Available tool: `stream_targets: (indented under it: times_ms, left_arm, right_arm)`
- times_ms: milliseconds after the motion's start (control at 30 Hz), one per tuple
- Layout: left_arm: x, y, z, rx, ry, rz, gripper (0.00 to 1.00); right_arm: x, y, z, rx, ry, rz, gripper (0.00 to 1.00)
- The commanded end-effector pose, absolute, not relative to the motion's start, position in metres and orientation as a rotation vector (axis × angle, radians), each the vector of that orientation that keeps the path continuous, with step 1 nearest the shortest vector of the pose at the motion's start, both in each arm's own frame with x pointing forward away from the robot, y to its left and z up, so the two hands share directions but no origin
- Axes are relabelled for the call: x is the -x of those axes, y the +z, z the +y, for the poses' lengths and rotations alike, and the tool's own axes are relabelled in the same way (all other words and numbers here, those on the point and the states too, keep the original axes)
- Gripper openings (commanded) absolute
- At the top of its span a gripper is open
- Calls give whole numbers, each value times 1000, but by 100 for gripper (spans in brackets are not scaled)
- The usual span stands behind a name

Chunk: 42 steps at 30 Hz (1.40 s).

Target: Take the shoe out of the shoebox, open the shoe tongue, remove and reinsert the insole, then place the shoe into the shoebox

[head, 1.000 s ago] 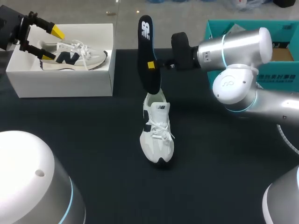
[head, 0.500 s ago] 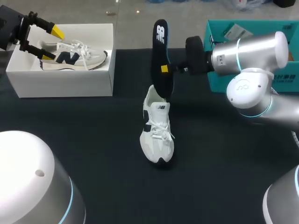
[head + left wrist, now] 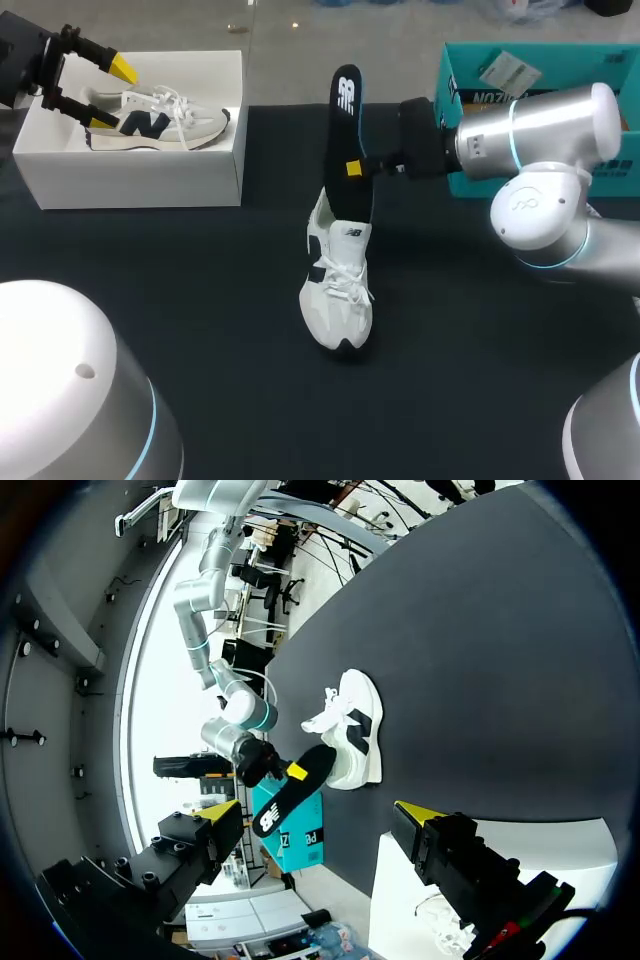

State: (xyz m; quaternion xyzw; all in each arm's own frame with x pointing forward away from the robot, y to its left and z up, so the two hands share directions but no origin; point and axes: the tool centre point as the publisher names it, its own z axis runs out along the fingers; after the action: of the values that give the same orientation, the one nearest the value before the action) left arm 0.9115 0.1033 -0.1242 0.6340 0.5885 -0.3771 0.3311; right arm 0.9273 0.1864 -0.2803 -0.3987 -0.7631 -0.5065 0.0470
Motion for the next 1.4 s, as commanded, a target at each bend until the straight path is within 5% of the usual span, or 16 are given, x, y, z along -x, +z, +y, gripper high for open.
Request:
stream_targets:
  times_ms: [33, 1400]
  left_arm:
    - [-911, -124, 104, -1660, -983, 1540, 100]
    - [-911, -124, 104, -1660, -983, 1540, 100]
  right_arm:
    - [-929, -270, 189, 1207, -1566, -2337, 0]
    - [-945, -251, 216, 1114, -1681, -2222, 0]
